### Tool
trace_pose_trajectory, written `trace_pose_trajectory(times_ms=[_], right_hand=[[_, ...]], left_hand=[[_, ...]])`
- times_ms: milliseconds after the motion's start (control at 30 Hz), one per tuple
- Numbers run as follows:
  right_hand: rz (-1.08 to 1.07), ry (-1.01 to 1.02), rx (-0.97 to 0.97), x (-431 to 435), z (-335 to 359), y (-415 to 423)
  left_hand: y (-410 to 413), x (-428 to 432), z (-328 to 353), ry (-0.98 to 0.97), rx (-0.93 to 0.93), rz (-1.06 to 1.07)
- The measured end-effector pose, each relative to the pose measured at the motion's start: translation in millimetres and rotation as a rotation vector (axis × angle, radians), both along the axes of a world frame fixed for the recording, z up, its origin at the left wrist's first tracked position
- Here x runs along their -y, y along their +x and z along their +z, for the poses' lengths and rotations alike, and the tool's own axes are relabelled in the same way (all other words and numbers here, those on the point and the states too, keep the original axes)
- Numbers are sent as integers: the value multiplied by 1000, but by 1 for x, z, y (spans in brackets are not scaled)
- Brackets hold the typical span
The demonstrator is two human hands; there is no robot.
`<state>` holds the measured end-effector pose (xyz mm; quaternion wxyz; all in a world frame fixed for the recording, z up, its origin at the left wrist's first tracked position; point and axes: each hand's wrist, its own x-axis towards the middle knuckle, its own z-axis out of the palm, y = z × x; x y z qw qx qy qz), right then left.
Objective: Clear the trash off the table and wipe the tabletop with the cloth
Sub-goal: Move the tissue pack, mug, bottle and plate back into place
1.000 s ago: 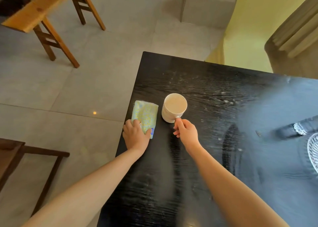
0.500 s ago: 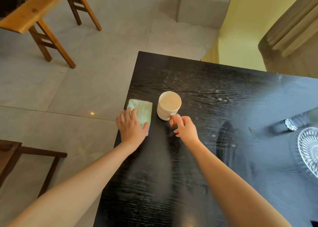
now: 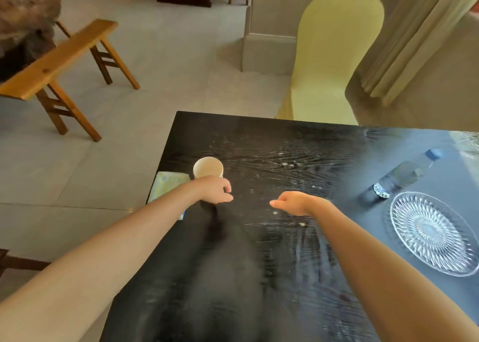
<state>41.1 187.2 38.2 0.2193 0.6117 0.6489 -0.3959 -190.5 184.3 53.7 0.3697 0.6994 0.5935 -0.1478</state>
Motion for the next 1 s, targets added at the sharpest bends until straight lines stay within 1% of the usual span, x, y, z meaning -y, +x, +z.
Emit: trace_pose_trajectory(times_ms=[100,200,300,433,533,600,667,733,800,867,900,967,1000], right_hand=[[24,-60,84,0,24,45],[-20,-97,128,3,44,94],[-135,-136,119,5,56,149],[-258,-134,147,13,66,222],[-358,-74,164,23,62,273],[-371,-50,196,34,56,301],[-362,-69,224,44,48,324],[-416,-77,203,54,36,347],[-450,-86,205,64,21,370],[-564,-64,218,74,-3,392],[-599,-54,234,79,-11,400],[-540,-13,265,89,-31,416],[-546,17,273,93,-39,422]], left_hand=[[49,-12,20,-84,-53,-75],[102,-28,40,-34,-131,-279],[160,-43,55,-47,-150,-397],[237,-57,72,-34,-142,-489],[293,-61,74,-24,-140,-550],[329,-62,72,-25,-144,-580],[361,-62,65,-30,-158,-613],[389,-64,54,-43,-165,-613],[412,-67,41,-49,-157,-570],[433,-69,30,-20,-112,-505],[442,-71,24,15,-70,-474],[457,-79,12,130,24,-381],[463,-86,4,200,68,-312]])
